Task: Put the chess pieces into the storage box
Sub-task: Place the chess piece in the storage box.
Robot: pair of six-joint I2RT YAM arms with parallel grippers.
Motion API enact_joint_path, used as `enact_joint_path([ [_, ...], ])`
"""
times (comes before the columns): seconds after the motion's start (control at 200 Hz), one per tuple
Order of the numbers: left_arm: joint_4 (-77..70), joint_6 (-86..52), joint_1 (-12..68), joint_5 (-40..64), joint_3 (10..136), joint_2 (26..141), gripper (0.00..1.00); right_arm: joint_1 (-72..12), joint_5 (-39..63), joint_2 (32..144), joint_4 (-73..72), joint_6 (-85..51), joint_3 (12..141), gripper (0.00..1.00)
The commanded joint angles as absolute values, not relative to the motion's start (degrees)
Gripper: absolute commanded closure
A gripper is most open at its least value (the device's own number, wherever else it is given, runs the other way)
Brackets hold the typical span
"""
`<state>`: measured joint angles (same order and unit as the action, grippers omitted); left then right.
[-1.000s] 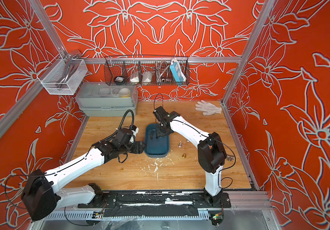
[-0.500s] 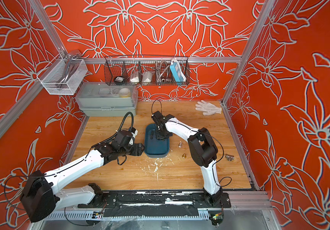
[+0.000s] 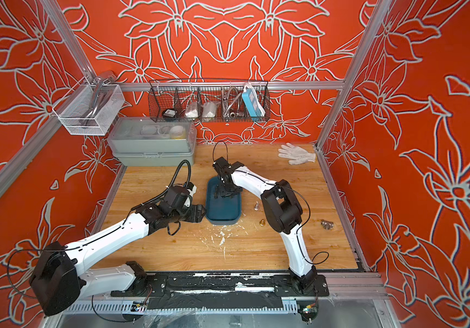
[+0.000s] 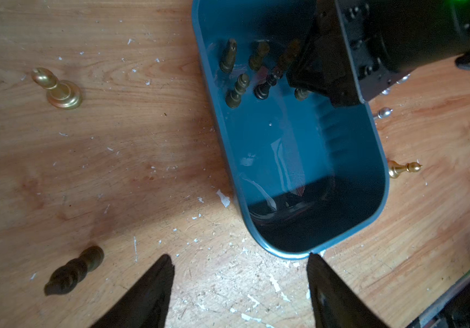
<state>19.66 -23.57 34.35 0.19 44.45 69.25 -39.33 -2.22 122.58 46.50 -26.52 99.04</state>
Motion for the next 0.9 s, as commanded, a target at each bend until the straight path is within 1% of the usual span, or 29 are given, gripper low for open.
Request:
enact_joint_path([
  [0.0, 20.00, -22.88, 33.59, -0.40, 44.65, 69.26, 0.26, -39.64, -3.87, 124.35, 48.00, -27.07, 100.53, 0.87],
  [0.896, 19.91, -22.94, 33.31, -0.26, 44.46, 69.63, 0.26, -39.64, -5.39, 126.82, 47.72, -26.54, 100.99, 0.87],
])
